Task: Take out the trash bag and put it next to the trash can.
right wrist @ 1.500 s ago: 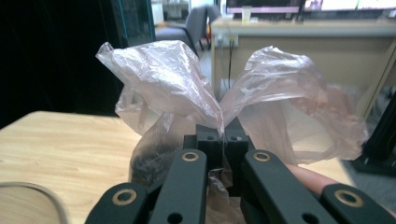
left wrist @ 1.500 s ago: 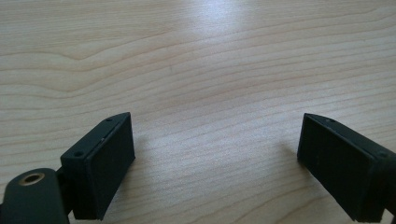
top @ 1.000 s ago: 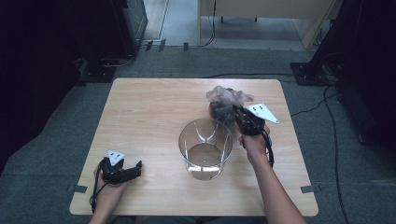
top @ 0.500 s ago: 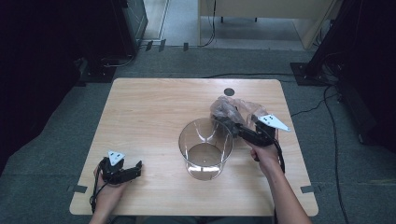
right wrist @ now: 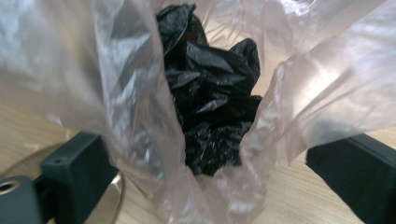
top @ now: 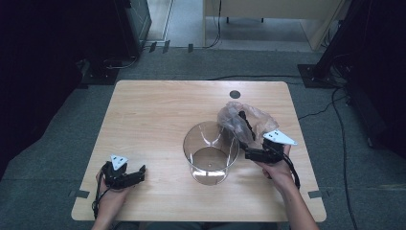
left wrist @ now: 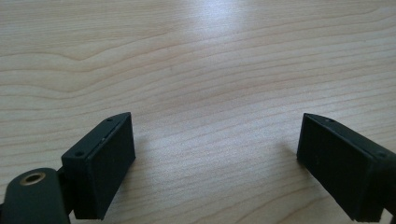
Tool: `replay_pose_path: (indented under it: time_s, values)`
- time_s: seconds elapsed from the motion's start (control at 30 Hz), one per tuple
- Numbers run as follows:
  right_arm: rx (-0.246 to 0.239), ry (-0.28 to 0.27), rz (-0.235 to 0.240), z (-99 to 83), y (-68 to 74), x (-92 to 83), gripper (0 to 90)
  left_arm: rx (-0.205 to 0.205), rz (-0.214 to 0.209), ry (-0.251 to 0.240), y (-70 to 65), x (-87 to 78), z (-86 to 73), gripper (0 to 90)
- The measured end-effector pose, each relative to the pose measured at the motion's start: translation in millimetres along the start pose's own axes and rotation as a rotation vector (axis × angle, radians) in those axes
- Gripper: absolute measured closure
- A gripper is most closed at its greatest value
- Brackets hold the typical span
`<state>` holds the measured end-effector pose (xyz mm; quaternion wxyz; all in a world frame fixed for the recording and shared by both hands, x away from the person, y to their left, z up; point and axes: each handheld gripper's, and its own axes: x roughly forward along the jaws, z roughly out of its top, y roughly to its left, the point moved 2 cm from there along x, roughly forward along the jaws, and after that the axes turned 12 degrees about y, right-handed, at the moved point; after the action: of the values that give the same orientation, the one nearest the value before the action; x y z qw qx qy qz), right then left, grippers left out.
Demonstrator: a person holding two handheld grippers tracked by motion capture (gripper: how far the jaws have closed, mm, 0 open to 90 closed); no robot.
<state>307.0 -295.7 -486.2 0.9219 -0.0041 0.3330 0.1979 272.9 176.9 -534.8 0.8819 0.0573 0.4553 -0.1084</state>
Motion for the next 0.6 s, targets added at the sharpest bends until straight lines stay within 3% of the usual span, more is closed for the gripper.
replay_pose_path:
  time_s: [0.17, 0.6]
  values:
    - [-0.033, 0.028, -0.034, -9.5, 2.2, 2.5, 0.0, 0.000, 0.000, 0.000, 0.0, 0.0, 0.0, 11.0]
    - [-0.035, 0.067, -0.087, -34.3, -12.3, -7.1, 0.0, 0.000, 0.000, 0.000, 0.0, -0.1, -0.1, 11.0]
